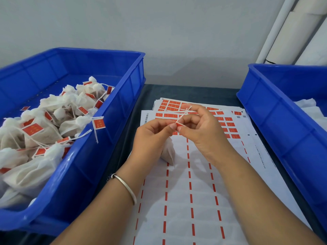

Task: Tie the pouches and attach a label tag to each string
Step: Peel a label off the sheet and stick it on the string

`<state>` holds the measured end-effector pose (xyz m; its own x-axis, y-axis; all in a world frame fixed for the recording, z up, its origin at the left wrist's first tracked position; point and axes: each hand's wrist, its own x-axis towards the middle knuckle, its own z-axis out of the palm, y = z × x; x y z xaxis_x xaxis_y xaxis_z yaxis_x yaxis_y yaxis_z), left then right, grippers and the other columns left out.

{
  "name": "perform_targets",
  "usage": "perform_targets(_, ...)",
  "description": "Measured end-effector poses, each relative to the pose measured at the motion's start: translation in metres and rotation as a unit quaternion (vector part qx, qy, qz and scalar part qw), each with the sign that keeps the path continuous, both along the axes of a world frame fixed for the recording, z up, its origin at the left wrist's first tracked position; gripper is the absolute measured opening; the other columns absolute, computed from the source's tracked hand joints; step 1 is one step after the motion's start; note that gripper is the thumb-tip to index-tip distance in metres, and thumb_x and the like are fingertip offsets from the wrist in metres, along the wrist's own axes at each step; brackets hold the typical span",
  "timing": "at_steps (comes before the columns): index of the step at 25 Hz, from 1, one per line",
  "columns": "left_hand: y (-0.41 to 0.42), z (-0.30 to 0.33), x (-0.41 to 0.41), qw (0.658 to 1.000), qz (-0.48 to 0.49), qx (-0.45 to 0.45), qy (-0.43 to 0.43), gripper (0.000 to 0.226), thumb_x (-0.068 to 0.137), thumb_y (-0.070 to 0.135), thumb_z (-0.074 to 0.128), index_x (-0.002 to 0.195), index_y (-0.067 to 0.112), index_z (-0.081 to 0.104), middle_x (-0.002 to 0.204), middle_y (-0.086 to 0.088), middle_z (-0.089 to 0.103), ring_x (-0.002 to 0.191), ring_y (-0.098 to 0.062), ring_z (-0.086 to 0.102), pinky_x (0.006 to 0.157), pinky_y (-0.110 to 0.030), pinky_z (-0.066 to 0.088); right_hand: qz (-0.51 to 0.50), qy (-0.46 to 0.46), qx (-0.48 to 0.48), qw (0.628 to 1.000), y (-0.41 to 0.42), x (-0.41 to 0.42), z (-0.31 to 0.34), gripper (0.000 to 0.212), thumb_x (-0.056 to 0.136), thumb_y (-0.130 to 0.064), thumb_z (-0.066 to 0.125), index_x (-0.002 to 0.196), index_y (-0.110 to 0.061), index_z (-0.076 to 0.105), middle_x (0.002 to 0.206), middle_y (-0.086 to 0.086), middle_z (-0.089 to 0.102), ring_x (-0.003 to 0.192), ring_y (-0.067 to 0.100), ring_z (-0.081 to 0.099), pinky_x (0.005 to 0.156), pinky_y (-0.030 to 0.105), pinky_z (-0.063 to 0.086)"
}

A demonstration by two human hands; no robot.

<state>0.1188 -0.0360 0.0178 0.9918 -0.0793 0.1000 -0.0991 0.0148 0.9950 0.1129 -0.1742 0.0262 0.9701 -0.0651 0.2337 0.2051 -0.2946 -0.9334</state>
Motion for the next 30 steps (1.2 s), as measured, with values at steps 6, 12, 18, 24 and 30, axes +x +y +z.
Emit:
perform_targets(6, -0.001, -0.003, 0.001, 1.000, 0.010, -0.007, 0.000, 0.014, 0.087, 0.022, 0.060, 0.077, 0.028, 0.067, 0.078, 0.018, 0.070, 0.076, 0.003, 0.065, 0.060, -0.006, 0.048, -0.007, 0.015, 0.002, 1.000, 0.002, -0.001, -0.001, 0.039, 0.077, -0.020, 0.076, 0.092, -0.043, 0.049, 0.078, -0.021, 0.068, 0.080, -0.007, 0.065, 0.058, 0.005, 0.047)
perform_targets(12, 0.000, -0.003, 0.003, 1.000, 0.019, -0.003, -0.013, 0.004, 0.081, 0.026, 0.066, 0.082, 0.029, 0.069, 0.083, 0.017, 0.071, 0.081, 0.000, 0.066, 0.061, -0.010, 0.049, -0.063, 0.013, -0.004, 0.998, -0.001, 0.000, 0.001, 0.044, 0.078, -0.024, 0.075, 0.111, -0.039, 0.051, 0.080, -0.024, 0.065, 0.078, -0.013, 0.063, 0.058, 0.004, 0.048)
perform_targets(18, 0.002, -0.006, 0.006, 0.997, 0.011, 0.076, -0.017, 0.007, 0.083, 0.032, 0.064, 0.077, 0.032, 0.068, 0.080, 0.021, 0.069, 0.080, 0.003, 0.064, 0.059, -0.009, 0.046, -0.080, 0.009, -0.046, 0.996, -0.002, -0.004, 0.011, 0.046, 0.082, -0.021, 0.072, 0.122, -0.032, 0.052, 0.085, -0.022, 0.065, 0.077, -0.004, 0.065, 0.058, 0.005, 0.048)
perform_targets(24, 0.009, 0.006, 0.016, 0.967, -0.099, 0.234, 0.036, 0.016, 0.080, 0.034, 0.069, 0.066, 0.040, 0.066, 0.070, 0.030, 0.064, 0.067, 0.015, 0.057, 0.045, -0.004, 0.040, -0.103, 0.016, -0.062, 0.993, -0.004, -0.014, 0.020, 0.047, 0.085, -0.020, 0.069, 0.128, -0.029, 0.052, 0.088, -0.020, 0.063, 0.082, -0.001, 0.063, 0.058, 0.005, 0.046)
perform_targets(30, 0.006, 0.019, 0.002, 0.969, -0.058, 0.238, -0.019, 0.021, 0.085, 0.030, 0.065, 0.067, 0.041, 0.061, 0.063, 0.030, 0.062, 0.066, 0.015, 0.057, 0.044, -0.003, 0.039, -0.124, 0.020, -0.031, 0.992, -0.001, -0.032, 0.023, 0.047, 0.087, -0.022, 0.066, 0.132, -0.030, 0.053, 0.093, -0.019, 0.061, 0.081, -0.001, 0.063, 0.074, 0.015, 0.051)
